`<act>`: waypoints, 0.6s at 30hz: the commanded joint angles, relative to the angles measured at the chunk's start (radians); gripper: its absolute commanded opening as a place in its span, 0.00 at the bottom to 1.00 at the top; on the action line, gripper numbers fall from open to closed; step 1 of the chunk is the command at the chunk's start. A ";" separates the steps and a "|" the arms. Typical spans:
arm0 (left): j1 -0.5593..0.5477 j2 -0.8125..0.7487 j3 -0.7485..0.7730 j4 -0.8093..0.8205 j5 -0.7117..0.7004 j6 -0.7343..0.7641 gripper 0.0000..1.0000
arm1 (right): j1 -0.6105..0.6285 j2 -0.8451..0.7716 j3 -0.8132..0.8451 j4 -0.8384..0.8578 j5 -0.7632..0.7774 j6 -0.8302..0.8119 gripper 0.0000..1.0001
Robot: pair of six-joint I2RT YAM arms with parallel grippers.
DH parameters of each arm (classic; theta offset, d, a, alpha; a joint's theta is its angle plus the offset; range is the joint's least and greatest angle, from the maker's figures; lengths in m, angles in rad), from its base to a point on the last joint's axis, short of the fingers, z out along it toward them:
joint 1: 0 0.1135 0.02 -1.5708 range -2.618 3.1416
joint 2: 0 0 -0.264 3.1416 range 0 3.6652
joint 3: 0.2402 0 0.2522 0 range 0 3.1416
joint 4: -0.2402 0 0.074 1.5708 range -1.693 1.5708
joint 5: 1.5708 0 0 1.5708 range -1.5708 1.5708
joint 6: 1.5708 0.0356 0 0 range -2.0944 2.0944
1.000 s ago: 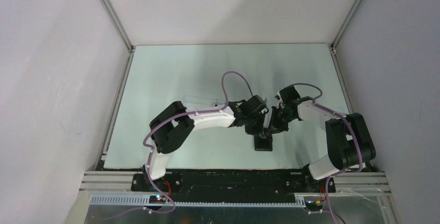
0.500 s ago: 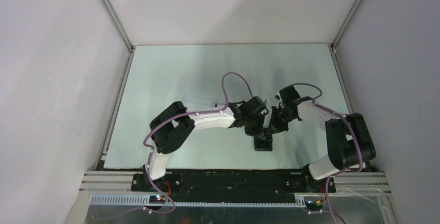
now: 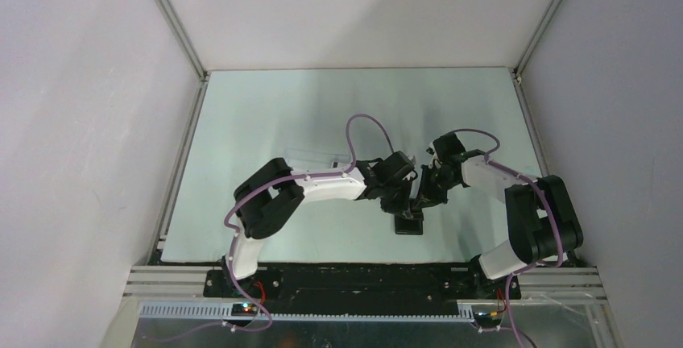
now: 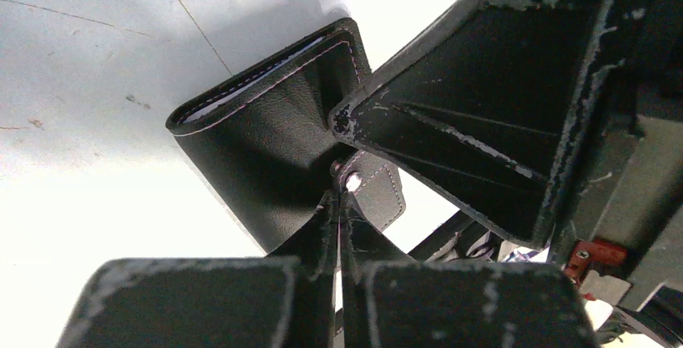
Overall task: Put the credit cards into the card holder
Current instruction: Close the card holder at the center of the board.
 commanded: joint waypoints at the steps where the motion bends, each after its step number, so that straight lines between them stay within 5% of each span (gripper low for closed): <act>1: -0.009 0.015 0.008 -0.001 -0.006 -0.005 0.00 | 0.007 -0.024 0.031 -0.004 0.018 -0.002 0.00; 6: -0.006 0.017 -0.002 -0.002 -0.016 -0.009 0.00 | 0.003 -0.118 0.042 -0.031 0.015 -0.007 0.09; 18: 0.015 -0.011 -0.006 -0.002 -0.032 -0.003 0.00 | 0.010 -0.183 0.046 -0.109 0.025 -0.031 0.06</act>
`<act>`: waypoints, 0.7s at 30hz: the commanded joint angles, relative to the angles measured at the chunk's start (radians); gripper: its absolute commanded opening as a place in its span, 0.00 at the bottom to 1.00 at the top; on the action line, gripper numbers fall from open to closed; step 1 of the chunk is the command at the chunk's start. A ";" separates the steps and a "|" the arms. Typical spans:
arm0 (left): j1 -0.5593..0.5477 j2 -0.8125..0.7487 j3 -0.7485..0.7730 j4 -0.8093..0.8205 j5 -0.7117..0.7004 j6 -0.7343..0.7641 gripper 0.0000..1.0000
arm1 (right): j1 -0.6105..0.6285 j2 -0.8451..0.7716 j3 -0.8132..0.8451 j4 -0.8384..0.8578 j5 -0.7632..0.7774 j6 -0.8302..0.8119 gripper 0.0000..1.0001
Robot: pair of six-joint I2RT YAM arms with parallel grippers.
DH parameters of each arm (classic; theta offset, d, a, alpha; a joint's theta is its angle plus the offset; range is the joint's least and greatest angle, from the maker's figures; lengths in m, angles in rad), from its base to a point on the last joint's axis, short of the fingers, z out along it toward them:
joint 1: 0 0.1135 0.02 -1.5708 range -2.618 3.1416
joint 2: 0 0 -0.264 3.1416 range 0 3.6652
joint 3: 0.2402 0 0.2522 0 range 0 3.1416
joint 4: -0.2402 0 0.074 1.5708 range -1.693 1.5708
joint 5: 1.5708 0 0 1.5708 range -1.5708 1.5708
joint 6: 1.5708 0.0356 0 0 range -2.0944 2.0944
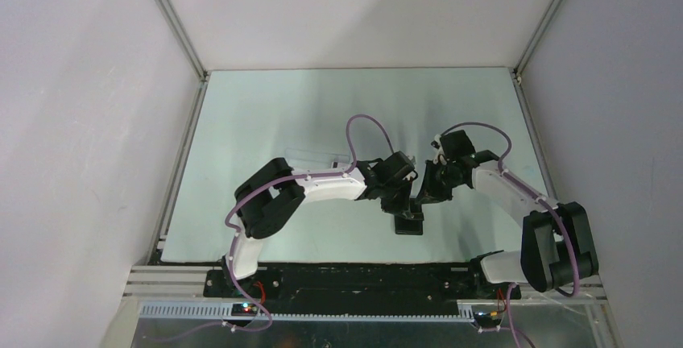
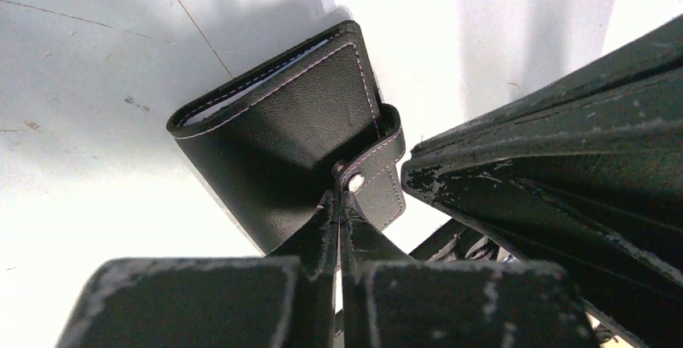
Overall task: Put the credit cards into the card holder
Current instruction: Close the card holder at the center of the board.
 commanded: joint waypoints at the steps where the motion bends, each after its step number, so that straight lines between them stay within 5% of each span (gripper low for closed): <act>1: 0.012 -0.018 -0.006 -0.005 -0.030 0.005 0.00 | 0.013 -0.004 0.031 -0.032 0.013 -0.020 0.04; 21: 0.027 -0.003 -0.010 -0.006 -0.030 0.005 0.00 | 0.119 0.129 0.019 0.016 0.152 0.008 0.00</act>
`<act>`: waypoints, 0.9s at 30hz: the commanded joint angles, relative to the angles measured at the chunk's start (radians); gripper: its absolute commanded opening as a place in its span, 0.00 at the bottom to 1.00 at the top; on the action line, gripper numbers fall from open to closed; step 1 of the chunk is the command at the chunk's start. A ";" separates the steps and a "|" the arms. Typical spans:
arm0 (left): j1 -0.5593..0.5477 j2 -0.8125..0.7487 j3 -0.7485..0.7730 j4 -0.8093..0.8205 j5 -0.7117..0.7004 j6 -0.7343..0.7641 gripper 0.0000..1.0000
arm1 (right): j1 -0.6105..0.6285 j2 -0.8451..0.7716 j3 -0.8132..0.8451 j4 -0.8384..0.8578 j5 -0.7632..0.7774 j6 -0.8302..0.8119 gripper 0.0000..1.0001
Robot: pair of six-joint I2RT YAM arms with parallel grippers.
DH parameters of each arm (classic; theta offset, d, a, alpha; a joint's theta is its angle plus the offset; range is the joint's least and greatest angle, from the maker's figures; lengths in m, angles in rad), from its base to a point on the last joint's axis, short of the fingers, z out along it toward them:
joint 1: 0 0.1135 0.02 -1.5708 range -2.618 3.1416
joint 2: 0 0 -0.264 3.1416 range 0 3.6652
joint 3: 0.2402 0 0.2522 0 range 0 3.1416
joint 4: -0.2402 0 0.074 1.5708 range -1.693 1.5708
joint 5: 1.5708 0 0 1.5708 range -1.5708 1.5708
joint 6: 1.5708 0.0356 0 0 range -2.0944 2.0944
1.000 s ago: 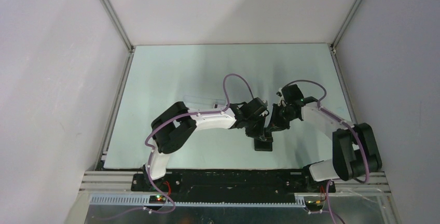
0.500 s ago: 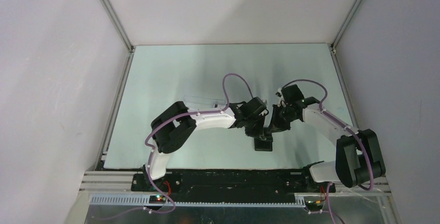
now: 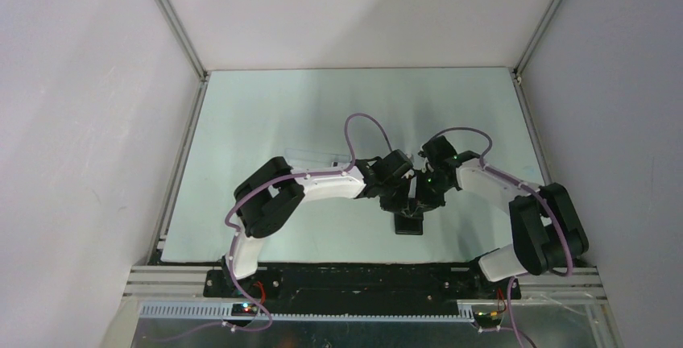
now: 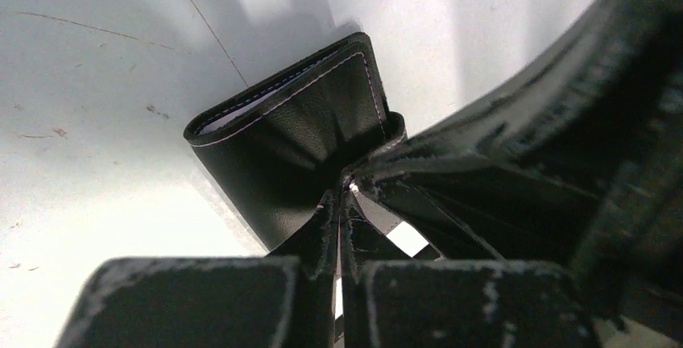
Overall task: Put the credit cards into the card holder
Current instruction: Close the card holder at the center of the board.
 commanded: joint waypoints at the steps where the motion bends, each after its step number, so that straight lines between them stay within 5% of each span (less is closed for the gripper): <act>1: 0.011 -0.001 -0.011 -0.007 -0.025 0.005 0.00 | 0.022 0.047 0.017 0.031 0.085 0.012 0.00; 20: 0.011 0.039 -0.020 -0.003 -0.025 -0.002 0.00 | 0.092 0.084 -0.037 0.045 0.218 0.059 0.00; 24: 0.012 -0.079 -0.040 0.003 -0.109 0.026 0.60 | 0.078 -0.042 -0.014 0.043 0.167 0.048 0.00; 27: 0.028 -0.183 -0.078 0.035 -0.140 0.034 0.77 | 0.017 -0.140 -0.007 0.046 0.094 0.042 0.15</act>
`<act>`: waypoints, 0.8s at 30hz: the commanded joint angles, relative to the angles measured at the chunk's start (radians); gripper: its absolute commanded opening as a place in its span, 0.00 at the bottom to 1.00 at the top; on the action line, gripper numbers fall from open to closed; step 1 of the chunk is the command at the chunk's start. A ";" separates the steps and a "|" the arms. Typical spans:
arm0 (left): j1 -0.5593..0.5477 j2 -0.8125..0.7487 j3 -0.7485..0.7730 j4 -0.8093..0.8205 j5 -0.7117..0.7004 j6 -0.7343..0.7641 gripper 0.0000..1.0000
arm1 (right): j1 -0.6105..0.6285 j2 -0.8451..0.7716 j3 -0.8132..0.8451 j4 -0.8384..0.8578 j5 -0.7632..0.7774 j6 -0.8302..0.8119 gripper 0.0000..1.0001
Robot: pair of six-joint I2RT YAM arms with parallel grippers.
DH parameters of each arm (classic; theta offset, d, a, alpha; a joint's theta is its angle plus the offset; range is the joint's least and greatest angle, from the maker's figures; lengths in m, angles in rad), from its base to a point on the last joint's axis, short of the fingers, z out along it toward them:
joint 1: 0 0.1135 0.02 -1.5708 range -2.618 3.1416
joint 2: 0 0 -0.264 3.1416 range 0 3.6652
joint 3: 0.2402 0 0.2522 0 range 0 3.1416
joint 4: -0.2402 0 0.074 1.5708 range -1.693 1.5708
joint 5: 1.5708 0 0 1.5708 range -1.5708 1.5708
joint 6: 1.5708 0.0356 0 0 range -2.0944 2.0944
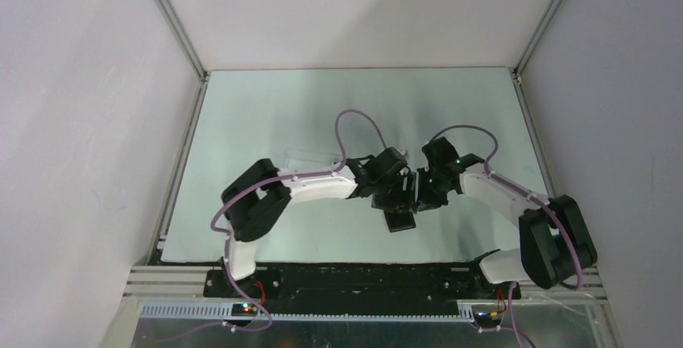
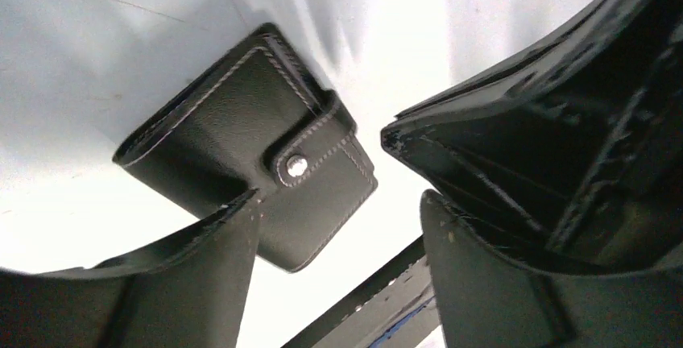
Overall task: Put the credit cards into the card holder
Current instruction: Close the card holder at the center of the board, then reset both arms
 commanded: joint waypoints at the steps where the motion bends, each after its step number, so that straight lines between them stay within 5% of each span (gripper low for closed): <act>1: 0.035 -0.193 -0.081 0.065 -0.120 0.038 0.81 | -0.050 -0.161 0.001 0.050 -0.080 -0.001 0.25; 4: 0.092 -0.337 -0.187 0.188 -0.054 0.025 0.97 | -0.118 -0.254 0.002 0.052 -0.110 -0.022 0.50; 6: 0.142 -0.427 -0.297 0.391 0.012 -0.003 0.99 | -0.157 -0.335 -0.001 0.055 -0.096 -0.038 0.73; 10: 0.239 -0.617 -0.440 0.464 0.050 0.049 1.00 | -0.245 -0.405 -0.021 0.084 -0.051 -0.072 0.98; 13: 0.348 -0.766 -0.558 0.460 0.038 0.107 1.00 | -0.313 -0.410 -0.051 0.131 0.018 -0.100 0.99; 18: 0.686 -1.046 -0.745 0.415 -0.054 0.261 1.00 | -0.381 -0.400 -0.182 0.356 0.167 -0.141 0.99; 24: 0.871 -1.192 -0.838 0.403 -0.410 0.568 1.00 | -0.387 -0.455 -0.444 0.835 0.345 -0.271 0.99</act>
